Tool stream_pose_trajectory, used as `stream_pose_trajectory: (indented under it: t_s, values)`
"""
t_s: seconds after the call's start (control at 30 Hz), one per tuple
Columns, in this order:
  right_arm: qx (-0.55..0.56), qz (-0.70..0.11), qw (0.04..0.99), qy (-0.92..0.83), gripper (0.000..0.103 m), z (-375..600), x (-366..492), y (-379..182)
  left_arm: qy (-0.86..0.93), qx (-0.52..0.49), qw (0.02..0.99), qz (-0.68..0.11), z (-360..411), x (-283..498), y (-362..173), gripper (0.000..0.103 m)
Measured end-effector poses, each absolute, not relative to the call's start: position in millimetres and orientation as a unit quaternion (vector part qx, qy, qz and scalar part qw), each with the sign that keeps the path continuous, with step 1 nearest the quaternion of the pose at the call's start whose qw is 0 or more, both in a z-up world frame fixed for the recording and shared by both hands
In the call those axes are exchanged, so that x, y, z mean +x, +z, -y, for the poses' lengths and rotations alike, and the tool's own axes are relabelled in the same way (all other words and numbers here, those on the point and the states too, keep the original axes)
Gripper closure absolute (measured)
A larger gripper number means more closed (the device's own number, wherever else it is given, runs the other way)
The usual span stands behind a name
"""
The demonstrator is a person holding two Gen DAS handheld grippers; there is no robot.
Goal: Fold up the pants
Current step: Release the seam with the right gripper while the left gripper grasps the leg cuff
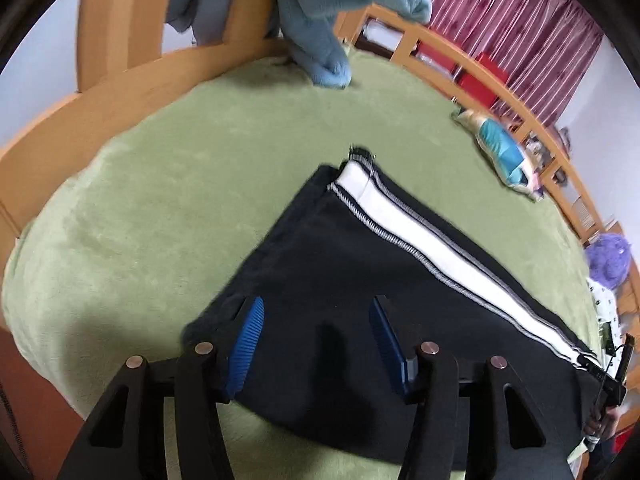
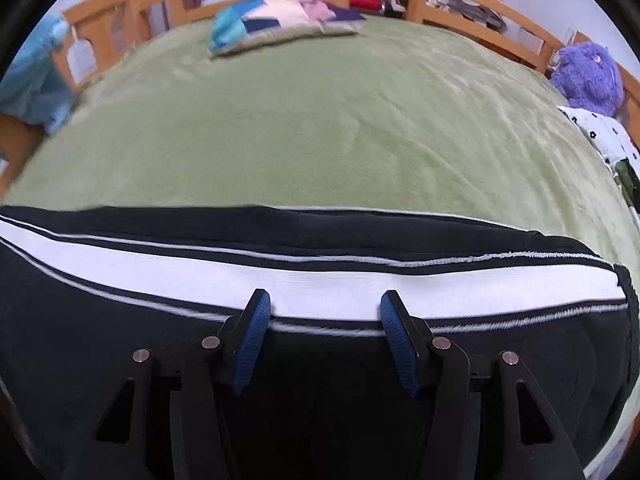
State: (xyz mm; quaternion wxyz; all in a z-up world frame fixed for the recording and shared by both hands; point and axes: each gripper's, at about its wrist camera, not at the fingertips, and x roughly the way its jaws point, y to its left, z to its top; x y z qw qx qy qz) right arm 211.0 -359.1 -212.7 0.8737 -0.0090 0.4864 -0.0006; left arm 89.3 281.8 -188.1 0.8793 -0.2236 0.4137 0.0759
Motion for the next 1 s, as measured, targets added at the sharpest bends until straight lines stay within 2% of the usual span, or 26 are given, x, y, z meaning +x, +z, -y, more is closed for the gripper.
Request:
stream_pose_trajectory:
  t_s: [0.1, 0.2, 0.27, 0.37, 0.53, 0.67, 0.7, 0.73, 0.83, 0.87, 1.0]
  values:
    - [-0.029, -0.470, 0.882, 0.000, 0.045, 337, 193, -199, 0.069, -0.213, 0.886, -0.406, -284, 78, -183, 0.049]
    - [-0.017, -0.455, 0.890, -0.008, 0.037, 318, 174, -187, 0.054, -0.223, 0.890, -0.394, -290, 66, -182, 0.049]
    - [0.008, -0.450, 0.893, -0.007, 0.036, 308, 160, -184, 0.070, -0.212, 0.897, -0.381, -292, 58, -179, 0.039]
    - [0.016, -0.449, 0.893, -0.019, 0.036, 297, 152, -184, 0.097, -0.197, 0.899, -0.379, -300, 52, -182, 0.038]
    - [0.002, -0.452, 0.891, -0.041, 0.036, 286, 143, -185, 0.086, -0.256, 0.864, -0.425, -320, 66, -222, 0.038]
    - [0.025, -0.439, 0.897, -0.041, 0.037, 283, 128, -182, 0.092, -0.247, 0.873, -0.410, -309, 75, -227, 0.040]
    - [0.033, -0.444, 0.895, -0.037, 0.040, 283, 125, -183, 0.089, -0.241, 0.874, -0.413, -306, 79, -227, 0.043]
    - [0.039, -0.448, 0.892, -0.036, 0.044, 282, 123, -184, 0.094, -0.227, 0.876, -0.415, -301, 84, -227, 0.051]
    - [0.053, -0.451, 0.890, -0.035, 0.045, 282, 116, -186, 0.105, -0.194, 0.880, -0.421, -291, 91, -225, 0.061]
    - [0.061, -0.452, 0.890, -0.030, 0.045, 282, 113, -187, 0.101, -0.197, 0.878, -0.424, -291, 91, -224, 0.069]
    - [0.104, -0.459, 0.882, -0.022, 0.047, 287, 105, -191, 0.079, -0.229, 0.878, -0.413, -301, 83, -208, 0.079]
